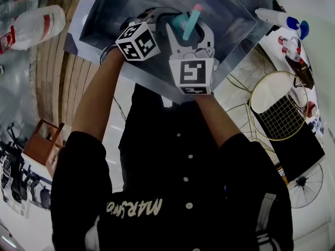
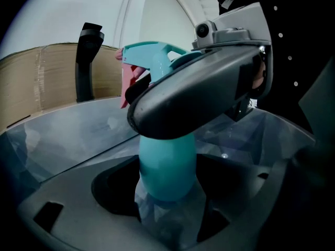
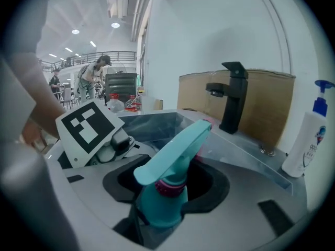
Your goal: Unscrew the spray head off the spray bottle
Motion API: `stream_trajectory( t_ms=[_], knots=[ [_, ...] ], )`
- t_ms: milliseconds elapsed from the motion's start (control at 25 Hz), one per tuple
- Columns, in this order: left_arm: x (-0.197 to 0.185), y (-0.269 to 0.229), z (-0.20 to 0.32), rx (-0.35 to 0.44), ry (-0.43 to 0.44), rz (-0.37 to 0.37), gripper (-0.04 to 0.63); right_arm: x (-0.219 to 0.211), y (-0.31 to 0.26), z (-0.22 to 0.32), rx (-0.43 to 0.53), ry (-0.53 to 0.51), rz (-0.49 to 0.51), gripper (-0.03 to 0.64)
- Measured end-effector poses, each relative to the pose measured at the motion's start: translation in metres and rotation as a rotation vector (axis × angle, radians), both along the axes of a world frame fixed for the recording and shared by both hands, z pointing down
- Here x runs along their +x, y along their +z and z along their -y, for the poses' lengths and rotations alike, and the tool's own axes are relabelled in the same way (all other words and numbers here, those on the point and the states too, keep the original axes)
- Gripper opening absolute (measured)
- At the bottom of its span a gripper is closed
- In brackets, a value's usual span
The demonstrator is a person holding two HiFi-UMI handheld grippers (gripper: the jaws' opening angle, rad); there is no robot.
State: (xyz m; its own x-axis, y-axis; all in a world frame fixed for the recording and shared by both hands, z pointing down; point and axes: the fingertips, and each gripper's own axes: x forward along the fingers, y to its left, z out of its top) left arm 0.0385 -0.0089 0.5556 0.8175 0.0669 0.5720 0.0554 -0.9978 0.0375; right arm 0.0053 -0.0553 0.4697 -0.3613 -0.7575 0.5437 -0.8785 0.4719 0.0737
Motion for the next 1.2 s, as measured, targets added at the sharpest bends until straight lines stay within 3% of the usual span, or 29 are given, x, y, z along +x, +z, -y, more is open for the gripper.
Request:
stream_trajectory(
  t_ms=[120,520,680,920,1080,1200],
  knots=[
    [0.0,0.0,0.0,0.003,0.0,-0.001,0.354,0.003,0.0,0.001,0.019,-0.021,-0.019,0.173],
    [0.0,0.001,0.0,0.003,-0.002,-0.001,0.354,0.012,-0.002,-0.009,-0.04,0.01,-0.005,0.208],
    [0.0,0.001,0.0,0.006,-0.002,0.002,0.354,0.013,-0.005,-0.019,-0.092,0.084,0.042,0.244],
    [0.0,0.0,0.0,0.011,-0.002,0.001,0.354,0.019,-0.016,-0.016,-0.174,0.28,0.086,0.279],
    [-0.001,0.0,0.0,0.012,-0.005,0.005,0.354,0.025,-0.004,-0.01,-0.245,0.347,0.024,0.214],
    [0.0,0.001,0.0,0.013,-0.003,0.005,0.354,0.025,-0.002,-0.009,-0.24,0.345,0.004,0.164]
  ],
)
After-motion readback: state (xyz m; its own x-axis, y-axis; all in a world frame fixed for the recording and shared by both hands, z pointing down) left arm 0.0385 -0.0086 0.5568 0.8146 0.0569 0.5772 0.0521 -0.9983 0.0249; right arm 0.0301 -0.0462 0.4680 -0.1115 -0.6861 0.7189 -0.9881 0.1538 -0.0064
